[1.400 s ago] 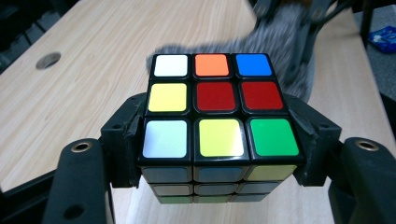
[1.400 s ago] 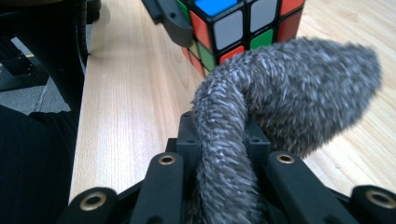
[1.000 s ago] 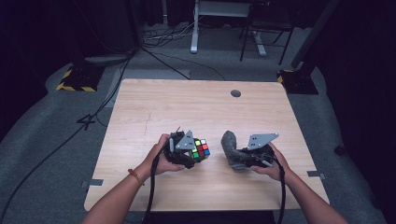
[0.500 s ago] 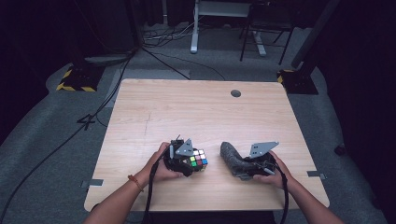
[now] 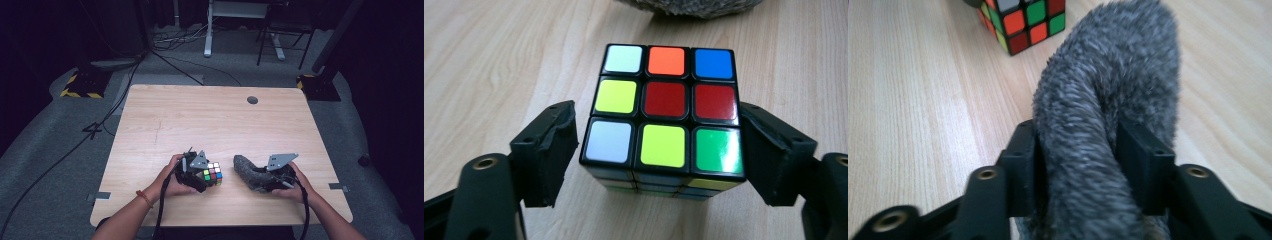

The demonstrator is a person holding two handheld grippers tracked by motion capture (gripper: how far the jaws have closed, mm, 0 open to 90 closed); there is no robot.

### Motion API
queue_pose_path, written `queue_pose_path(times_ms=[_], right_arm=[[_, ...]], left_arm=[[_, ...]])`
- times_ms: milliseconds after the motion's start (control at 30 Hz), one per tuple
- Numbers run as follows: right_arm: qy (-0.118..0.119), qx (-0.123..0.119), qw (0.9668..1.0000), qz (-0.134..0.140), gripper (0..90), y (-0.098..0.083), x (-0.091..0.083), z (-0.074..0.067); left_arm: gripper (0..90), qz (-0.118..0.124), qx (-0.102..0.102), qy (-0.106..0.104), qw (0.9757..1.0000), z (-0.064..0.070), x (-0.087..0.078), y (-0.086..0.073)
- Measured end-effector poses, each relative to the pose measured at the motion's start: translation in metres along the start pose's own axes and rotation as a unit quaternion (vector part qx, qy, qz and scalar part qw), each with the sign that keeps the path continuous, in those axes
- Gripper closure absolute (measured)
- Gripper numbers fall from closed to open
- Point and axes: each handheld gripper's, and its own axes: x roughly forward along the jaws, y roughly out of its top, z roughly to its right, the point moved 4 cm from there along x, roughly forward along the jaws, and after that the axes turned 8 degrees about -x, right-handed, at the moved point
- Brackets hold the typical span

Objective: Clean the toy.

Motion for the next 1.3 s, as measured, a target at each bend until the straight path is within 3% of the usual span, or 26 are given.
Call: queue_pose_path(times_ms=[167,367,533,833,1300], right_arm=[[-0.005,-0.003,0.9999,0.013,36.7,0.002,-0.009,0.001],[-0.019,-0.01,0.9997,0.013,26.7,0.008,-0.016,-0.003],[-0.022,-0.01,0.9995,0.019,26.5,0.012,-0.02,-0.007],[-0.05,-0.018,0.9986,0.004,27.1,0.013,-0.029,-0.008],[-0.1,0.005,0.9947,-0.022,27.2,-0.024,-0.061,-0.004]], left_arm=[[17.5,-0.008,0.002,0.029,0.9995,0.0,-0.008,-0.001],[16.3,0.003,0.005,0.04,0.9992,0.004,-0.024,-0.004],[16.2,0.004,0.021,0.064,0.9977,0.008,-0.04,-0.01],[17.3,-0.007,0.015,0.094,0.9955,0.003,-0.064,-0.029],[17.3,-0.029,-0.023,0.13,0.9908,-0.014,-0.088,-0.064]])
